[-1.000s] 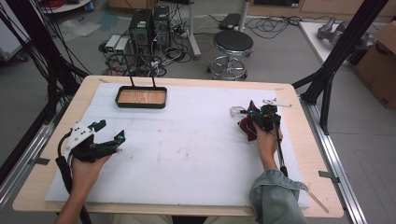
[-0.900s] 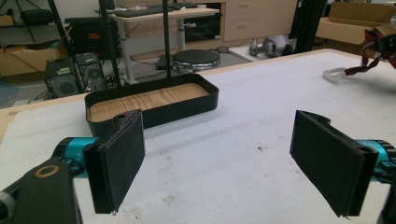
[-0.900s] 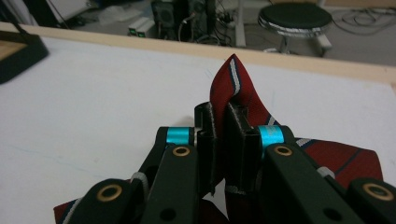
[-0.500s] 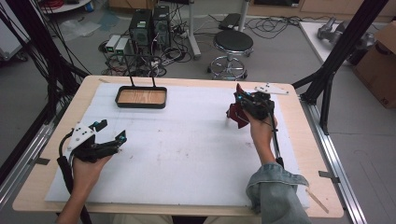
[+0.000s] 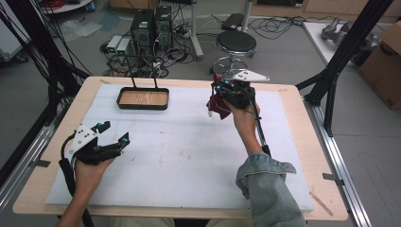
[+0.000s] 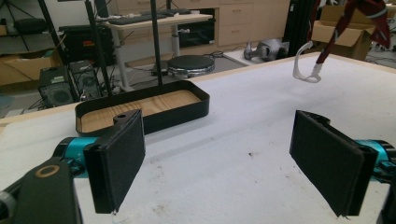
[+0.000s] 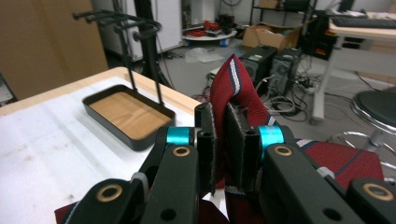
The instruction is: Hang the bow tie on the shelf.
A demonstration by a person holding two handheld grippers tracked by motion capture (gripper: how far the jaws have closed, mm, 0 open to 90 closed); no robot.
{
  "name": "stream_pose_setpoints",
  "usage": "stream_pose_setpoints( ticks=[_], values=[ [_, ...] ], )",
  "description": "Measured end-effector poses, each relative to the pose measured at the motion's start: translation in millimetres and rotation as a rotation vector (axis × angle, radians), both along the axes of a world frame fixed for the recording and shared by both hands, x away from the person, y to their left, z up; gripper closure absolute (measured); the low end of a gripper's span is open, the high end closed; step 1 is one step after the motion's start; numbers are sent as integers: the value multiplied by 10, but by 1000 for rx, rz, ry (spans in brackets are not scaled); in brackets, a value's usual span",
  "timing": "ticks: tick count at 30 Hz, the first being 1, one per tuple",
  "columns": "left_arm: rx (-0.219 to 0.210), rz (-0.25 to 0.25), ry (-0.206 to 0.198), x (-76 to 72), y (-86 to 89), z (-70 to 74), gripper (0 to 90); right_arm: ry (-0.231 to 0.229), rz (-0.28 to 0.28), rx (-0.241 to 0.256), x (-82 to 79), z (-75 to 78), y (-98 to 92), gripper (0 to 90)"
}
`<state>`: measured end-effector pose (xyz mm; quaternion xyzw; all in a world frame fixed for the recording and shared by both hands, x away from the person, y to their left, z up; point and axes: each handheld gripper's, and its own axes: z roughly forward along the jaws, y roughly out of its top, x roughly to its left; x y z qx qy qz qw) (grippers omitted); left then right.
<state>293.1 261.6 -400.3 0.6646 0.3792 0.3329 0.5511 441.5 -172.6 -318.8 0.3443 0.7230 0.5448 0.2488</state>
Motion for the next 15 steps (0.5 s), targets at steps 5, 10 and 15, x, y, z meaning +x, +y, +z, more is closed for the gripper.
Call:
stream_pose_setpoints(
  ticks=[5, 10, 15],
  values=[
    [2, -6, 4, 3, -12, -13, 185, -18, 35, -2, 77, 75, 217, 824],
    [0, -8, -1, 4, -23, -16, 185, -38, 94, -11, 205, 134, 556, 824],
    [-8, -8, -4, 1, -15, -14, 185, -34, 112, -5, 315, 130, 804, 824]
  ],
)
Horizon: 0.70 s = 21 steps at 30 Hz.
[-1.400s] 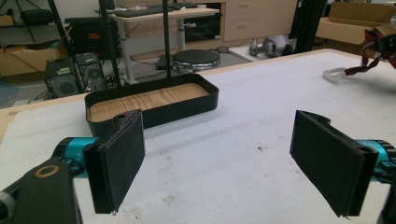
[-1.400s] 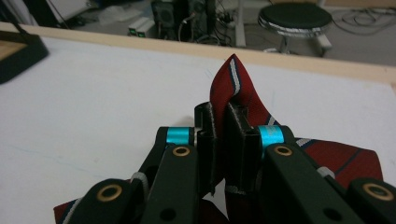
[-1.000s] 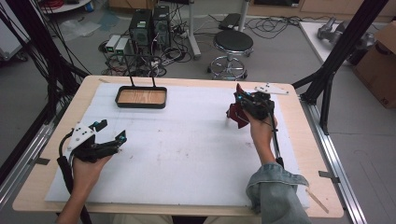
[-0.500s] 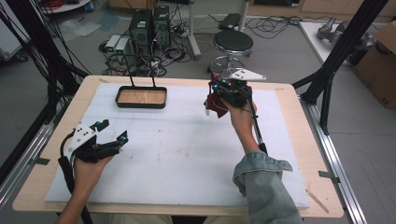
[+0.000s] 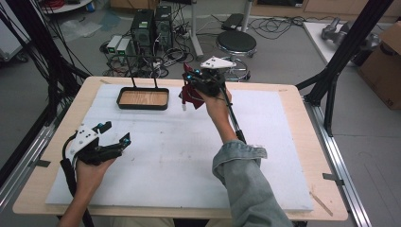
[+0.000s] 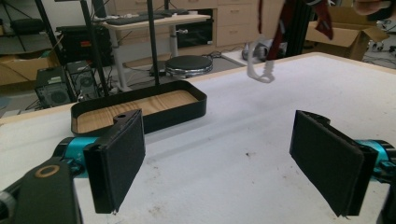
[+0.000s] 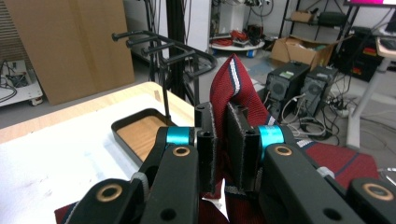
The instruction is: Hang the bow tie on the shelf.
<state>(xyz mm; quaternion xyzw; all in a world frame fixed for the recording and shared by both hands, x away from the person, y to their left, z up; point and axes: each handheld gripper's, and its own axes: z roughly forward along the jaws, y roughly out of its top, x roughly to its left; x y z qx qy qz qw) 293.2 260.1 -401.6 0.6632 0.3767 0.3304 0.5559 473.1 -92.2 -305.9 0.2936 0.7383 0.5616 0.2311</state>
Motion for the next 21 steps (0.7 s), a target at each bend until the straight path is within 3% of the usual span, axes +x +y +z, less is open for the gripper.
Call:
stream_pose_setpoints(
  ticks=[5, 11, 14, 21],
  values=[
    [-4, 0, -2, -8, 8, 3, 185, 19, 5, -1, 122, -6, 198, 824],
    [-4, -2, -4, -21, 16, 11, 185, 10, 28, 23, 221, 58, 389, 824],
    [-6, -5, -4, -22, 13, 9, 185, -9, 35, 13, 270, 108, 497, 824],
    [-9, -5, -3, -24, 13, 1, 185, -3, 49, 0, 364, 134, 728, 824]
  ],
)
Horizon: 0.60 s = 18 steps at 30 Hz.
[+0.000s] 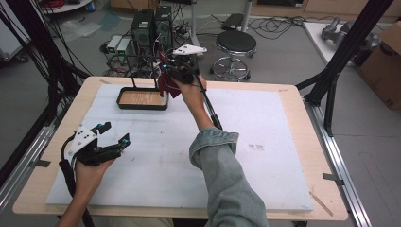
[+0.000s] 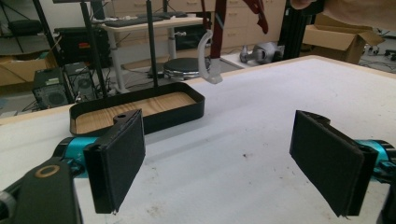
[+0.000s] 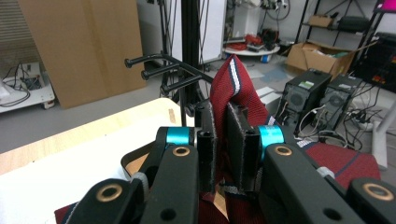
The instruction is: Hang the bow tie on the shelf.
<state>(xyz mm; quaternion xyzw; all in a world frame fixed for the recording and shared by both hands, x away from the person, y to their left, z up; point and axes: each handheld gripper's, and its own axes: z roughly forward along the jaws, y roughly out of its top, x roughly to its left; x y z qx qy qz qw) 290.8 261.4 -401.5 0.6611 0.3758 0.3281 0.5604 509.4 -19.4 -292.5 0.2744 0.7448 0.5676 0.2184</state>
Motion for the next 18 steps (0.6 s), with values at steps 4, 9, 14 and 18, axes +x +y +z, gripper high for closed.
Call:
stream_pose_setpoints(
  ticks=[4, 9, 14, 18],
  values=[
    [-4, 2, -1, -8, 10, 0, 185, 4, 6, 7, 32, 5, 65, 824],
    [-4, -3, 0, -15, 6, -5, 185, 13, -4, -4, 98, -13, 139, 823],
    [-1, -6, 2, -21, 0, -14, 185, 19, -22, -12, 181, -23, 166, 823],
    [-5, -3, 1, -25, 8, -13, 185, 25, -49, -25, 226, -34, 135, 823]
  ],
)
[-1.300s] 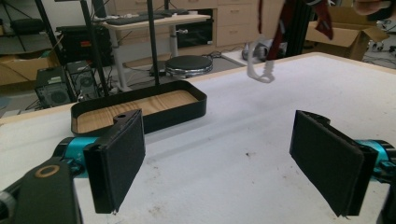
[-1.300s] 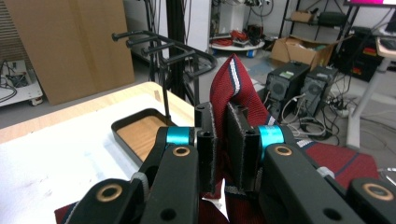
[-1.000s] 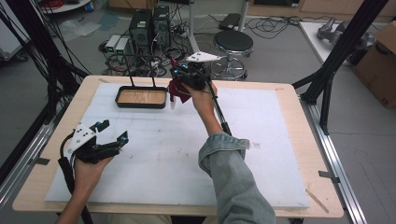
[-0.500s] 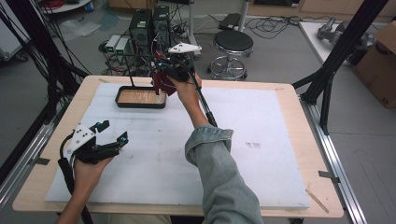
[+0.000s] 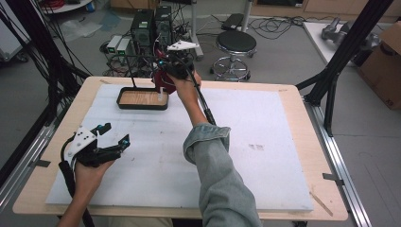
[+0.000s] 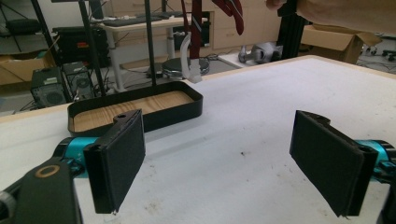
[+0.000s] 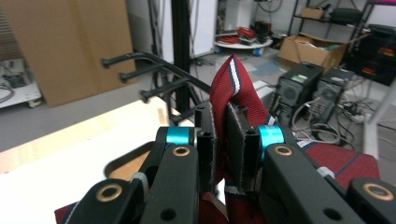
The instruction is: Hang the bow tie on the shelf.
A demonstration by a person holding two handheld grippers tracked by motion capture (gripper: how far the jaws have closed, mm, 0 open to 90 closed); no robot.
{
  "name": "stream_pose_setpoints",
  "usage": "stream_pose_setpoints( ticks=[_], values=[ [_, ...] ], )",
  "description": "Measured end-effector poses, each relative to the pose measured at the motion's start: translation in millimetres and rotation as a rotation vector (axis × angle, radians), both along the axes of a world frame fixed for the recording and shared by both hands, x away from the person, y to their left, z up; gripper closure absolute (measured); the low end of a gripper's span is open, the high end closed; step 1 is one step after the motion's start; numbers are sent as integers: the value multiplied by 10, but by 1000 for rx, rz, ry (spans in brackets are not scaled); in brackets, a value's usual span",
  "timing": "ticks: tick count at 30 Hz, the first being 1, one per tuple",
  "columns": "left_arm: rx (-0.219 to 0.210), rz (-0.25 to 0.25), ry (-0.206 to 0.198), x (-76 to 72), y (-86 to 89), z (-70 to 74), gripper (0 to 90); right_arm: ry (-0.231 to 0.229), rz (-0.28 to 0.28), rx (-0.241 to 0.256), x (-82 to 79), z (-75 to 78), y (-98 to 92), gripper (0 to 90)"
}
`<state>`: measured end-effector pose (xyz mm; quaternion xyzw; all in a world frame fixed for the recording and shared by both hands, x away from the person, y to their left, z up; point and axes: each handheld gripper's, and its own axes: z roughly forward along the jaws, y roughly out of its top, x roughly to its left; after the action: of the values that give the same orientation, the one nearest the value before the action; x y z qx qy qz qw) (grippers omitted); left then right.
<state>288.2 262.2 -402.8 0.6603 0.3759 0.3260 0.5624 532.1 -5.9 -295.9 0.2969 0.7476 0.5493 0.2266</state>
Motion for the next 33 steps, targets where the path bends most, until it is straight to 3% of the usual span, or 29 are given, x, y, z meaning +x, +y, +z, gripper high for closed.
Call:
stream_pose_setpoints(
  ticks=[4, 15, 25, 33],
  values=[
    [3, -2, 2, -1, -1, -6, 185, 52, -64, -11, 87, -44, -137, 822],
    [7, 3, 0, -11, 7, -11, 185, 131, -89, -58, 161, -246, -94, 812],
    [10, 2, 3, -18, 9, -26, 185, 171, -104, -46, 197, -393, -20, 807],
    [8, 0, 4, -18, 9, -23, 185, 170, -118, -46, 211, -402, -44, 781]
  ],
)
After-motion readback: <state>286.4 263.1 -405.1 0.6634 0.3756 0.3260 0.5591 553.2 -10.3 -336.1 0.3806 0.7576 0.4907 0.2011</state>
